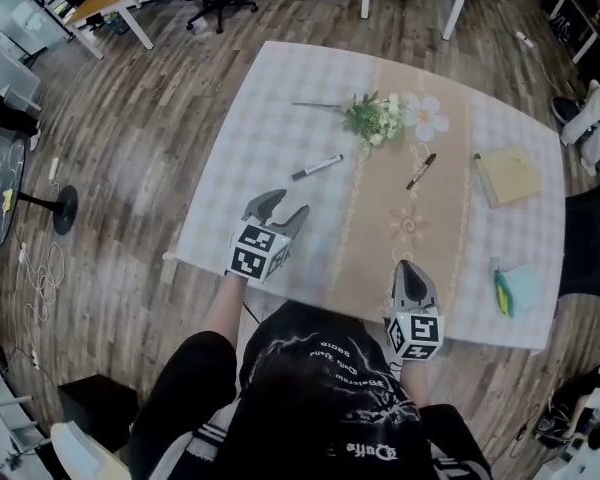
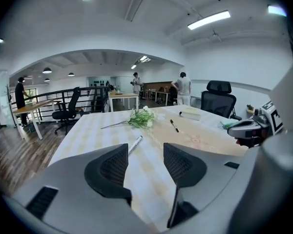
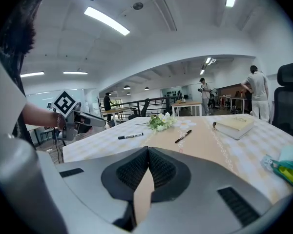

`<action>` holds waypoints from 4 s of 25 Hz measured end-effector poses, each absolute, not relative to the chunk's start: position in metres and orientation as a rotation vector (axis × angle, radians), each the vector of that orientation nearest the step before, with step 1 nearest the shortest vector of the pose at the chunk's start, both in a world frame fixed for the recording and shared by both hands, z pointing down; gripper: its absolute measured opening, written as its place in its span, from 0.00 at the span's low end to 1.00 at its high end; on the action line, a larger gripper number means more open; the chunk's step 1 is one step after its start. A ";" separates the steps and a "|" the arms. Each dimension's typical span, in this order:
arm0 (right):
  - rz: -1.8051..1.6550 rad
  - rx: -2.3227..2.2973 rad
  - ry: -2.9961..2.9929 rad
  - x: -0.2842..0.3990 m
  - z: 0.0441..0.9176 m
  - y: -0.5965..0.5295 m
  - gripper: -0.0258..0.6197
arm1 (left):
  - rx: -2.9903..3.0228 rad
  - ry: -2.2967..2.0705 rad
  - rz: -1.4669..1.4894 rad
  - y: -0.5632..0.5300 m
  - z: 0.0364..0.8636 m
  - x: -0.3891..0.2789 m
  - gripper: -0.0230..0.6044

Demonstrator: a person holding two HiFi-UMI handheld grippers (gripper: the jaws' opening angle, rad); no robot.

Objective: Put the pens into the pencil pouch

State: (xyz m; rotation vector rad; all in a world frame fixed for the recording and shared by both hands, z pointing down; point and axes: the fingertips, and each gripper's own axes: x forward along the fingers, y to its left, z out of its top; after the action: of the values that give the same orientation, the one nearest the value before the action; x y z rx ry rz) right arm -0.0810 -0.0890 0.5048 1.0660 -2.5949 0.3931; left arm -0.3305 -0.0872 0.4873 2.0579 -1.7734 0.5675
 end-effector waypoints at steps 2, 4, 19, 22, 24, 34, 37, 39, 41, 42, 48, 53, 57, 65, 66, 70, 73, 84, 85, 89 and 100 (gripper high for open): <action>0.400 1.079 -2.583 -0.081 0.505 -0.091 0.05 | 2.067 -1.730 0.638 -0.100 0.493 -0.338 0.40; 0.398 1.099 -2.570 -0.080 0.504 -0.095 0.05 | 2.063 -1.699 0.710 -0.113 0.502 -0.346 0.40; 0.375 1.177 -2.440 -0.063 0.515 -0.106 0.05 | 2.013 -1.464 1.056 -0.172 0.588 -0.387 0.39; 0.365 1.175 -2.418 -0.062 0.517 -0.105 0.05 | 2.013 -1.404 1.100 -0.178 0.599 -0.389 0.39; 0.365 1.180 -2.406 -0.061 0.519 -0.105 0.05 | 2.018 -1.341 1.144 -0.181 0.606 -0.390 0.39; 0.353 1.198 -2.363 -0.058 0.525 -0.101 0.05 | 1.957 -1.090 1.152 -0.176 0.621 -0.387 0.31; 0.347 1.189 -2.368 -0.064 0.523 -0.100 0.05 | 1.946 -1.084 1.153 -0.177 0.620 -0.388 0.27; 0.334 1.177 -2.376 -0.068 0.520 -0.100 0.05 | 1.946 -1.092 1.162 -0.176 0.620 -0.388 0.17; 0.325 1.172 -2.377 -0.070 0.519 -0.100 0.05 | 1.952 -1.100 1.181 -0.176 0.620 -0.387 0.16; 0.325 1.175 -2.375 -0.070 0.519 -0.099 0.05 | 1.955 -1.101 1.189 -0.176 0.620 -0.386 0.16; 0.370 1.221 -2.384 -0.066 0.514 -0.094 0.05 | 1.993 -1.138 1.187 -0.170 0.608 -0.380 0.16; 0.411 1.320 -2.353 -0.045 0.514 -0.093 0.05 | 2.044 -1.160 1.181 -0.165 0.602 -0.364 0.16; 0.445 1.417 -2.321 -0.025 0.513 -0.087 0.06 | 2.079 -1.153 1.156 -0.158 0.595 -0.343 0.16; 0.470 1.600 -2.242 0.017 0.508 -0.073 0.06 | 2.155 -1.066 1.102 -0.117 0.582 -0.298 0.16; 0.462 1.620 -2.227 0.023 0.507 -0.073 0.06 | 2.171 -1.054 1.092 -0.114 0.578 -0.291 0.16; 0.386 1.691 -2.147 0.050 0.499 -0.074 0.06 | 2.225 -1.004 1.046 -0.106 0.565 -0.263 0.16; 0.318 1.736 -2.061 0.075 0.492 -0.074 0.09 | 2.244 -0.983 0.995 -0.102 0.559 -0.247 0.16; 0.168 1.708 -1.815 0.164 0.497 -0.089 0.27 | 2.275 -0.968 0.948 -0.097 0.552 -0.217 0.16; 0.157 1.691 -1.803 0.172 0.498 -0.094 0.28 | 2.270 -0.980 0.945 -0.099 0.550 -0.216 0.16; 0.119 1.596 -1.752 0.204 0.508 -0.114 0.29 | 2.239 -1.032 0.929 -0.105 0.548 -0.204 0.16; 0.085 1.213 -1.636 0.282 0.568 -0.161 0.30 | 2.129 -1.163 0.913 -0.118 0.549 -0.160 0.16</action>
State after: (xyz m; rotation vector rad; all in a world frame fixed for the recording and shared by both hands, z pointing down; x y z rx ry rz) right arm 0.2820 -0.1611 0.5684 1.2133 -1.6357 0.0849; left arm -0.1599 -0.1181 0.5492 2.1288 -1.1634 0.9126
